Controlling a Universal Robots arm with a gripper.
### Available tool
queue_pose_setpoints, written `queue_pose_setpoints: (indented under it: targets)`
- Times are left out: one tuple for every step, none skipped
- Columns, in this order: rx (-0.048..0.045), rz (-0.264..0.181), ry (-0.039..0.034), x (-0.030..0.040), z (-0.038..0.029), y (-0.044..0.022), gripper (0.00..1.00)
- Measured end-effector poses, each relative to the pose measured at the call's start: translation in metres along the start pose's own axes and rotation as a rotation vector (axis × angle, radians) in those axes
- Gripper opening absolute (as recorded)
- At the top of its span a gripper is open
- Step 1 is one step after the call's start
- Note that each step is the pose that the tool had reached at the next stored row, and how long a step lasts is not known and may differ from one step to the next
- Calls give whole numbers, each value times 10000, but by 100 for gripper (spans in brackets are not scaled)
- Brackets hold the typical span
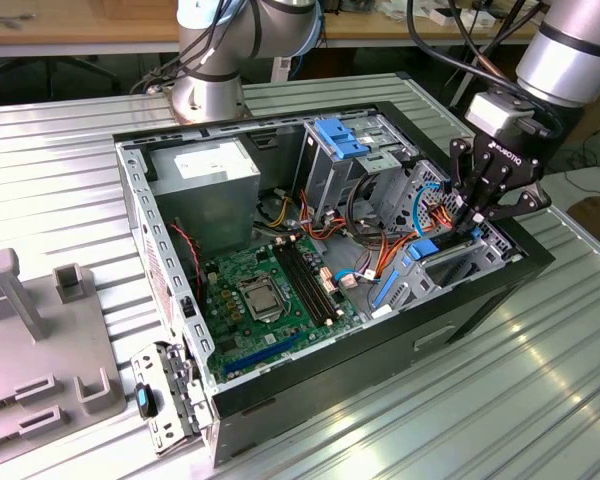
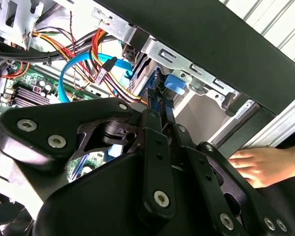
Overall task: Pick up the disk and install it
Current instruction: 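Insert the first disk wire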
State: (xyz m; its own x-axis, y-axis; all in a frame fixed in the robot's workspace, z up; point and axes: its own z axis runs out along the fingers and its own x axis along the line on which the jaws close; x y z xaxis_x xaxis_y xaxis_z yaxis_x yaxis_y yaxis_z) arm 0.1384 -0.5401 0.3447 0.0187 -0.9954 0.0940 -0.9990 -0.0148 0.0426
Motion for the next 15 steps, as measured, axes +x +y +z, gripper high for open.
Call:
queue_pose_setpoints:
  targets:
    - [-1, 4, -1, 0, 0, 1, 17]
    - [-2, 11, -2, 0, 0, 1, 17]
    - [-2, 16, -2, 0, 0, 2, 17]
    - [-3, 27, -2, 0, -1, 2, 17]
    - [-3, 31, -1, 0, -1, 2, 17]
    - [-4, 34, -2, 0, -1, 2, 17]
    - [-4, 37, -1, 0, 0, 2, 17]
    - [-4, 38, 2, 0, 1, 2, 17]
    - [-4, 40, 0, 0, 5, 2, 17]
    - [-4, 42, -4, 0, 9, 2, 17]
    - [-5, 44, -9, 0, 12, 2, 17]
    - [-5, 45, -13, -1, 14, 1, 17]
    - [-5, 47, -20, -1, 15, 2, 17]
    - [-5, 47, -26, -1, 16, 1, 17]
    - [-5, 48, -29, -2, 16, 1, 17]
